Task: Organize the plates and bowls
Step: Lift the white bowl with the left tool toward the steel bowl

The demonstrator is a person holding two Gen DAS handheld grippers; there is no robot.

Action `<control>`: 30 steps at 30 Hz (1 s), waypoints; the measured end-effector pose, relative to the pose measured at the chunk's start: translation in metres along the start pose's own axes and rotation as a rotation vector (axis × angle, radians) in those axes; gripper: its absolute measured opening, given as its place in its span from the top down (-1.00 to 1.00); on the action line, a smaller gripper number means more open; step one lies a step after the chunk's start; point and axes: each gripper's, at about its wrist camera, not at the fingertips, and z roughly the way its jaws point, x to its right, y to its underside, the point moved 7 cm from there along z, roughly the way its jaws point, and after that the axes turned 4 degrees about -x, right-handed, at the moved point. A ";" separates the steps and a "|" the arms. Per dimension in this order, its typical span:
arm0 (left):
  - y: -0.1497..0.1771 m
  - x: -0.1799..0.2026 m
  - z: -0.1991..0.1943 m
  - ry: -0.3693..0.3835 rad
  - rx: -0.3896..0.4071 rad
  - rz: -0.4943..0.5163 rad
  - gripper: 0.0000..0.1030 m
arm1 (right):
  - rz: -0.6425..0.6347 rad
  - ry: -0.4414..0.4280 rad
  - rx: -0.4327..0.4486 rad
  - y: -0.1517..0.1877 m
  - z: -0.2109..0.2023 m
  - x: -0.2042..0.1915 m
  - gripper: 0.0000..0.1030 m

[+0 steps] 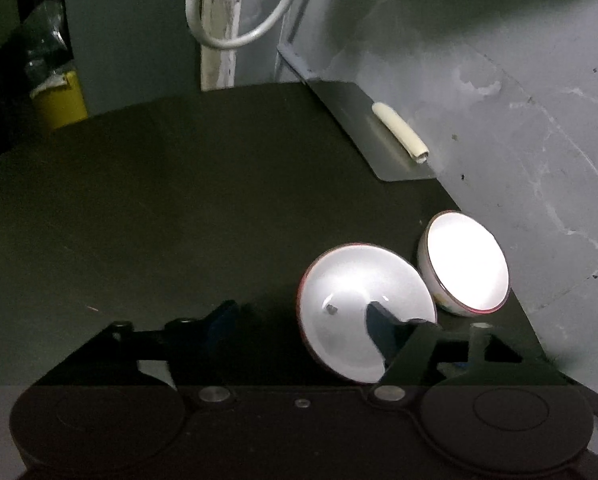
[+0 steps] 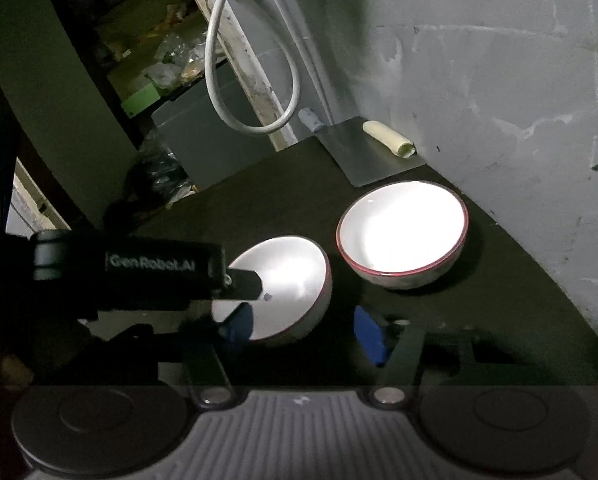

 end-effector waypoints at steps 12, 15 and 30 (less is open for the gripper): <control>0.004 -0.003 0.012 0.048 -0.062 -0.068 0.70 | 0.012 -0.026 -0.047 -0.001 0.016 0.002 0.28; 0.005 -0.008 0.011 0.049 -0.074 -0.110 0.78 | 0.030 -0.042 -0.052 -0.002 0.017 0.004 0.37; 0.041 -0.001 -0.060 0.107 0.071 -0.121 0.79 | -0.060 -0.096 0.042 0.006 -0.040 -0.014 0.66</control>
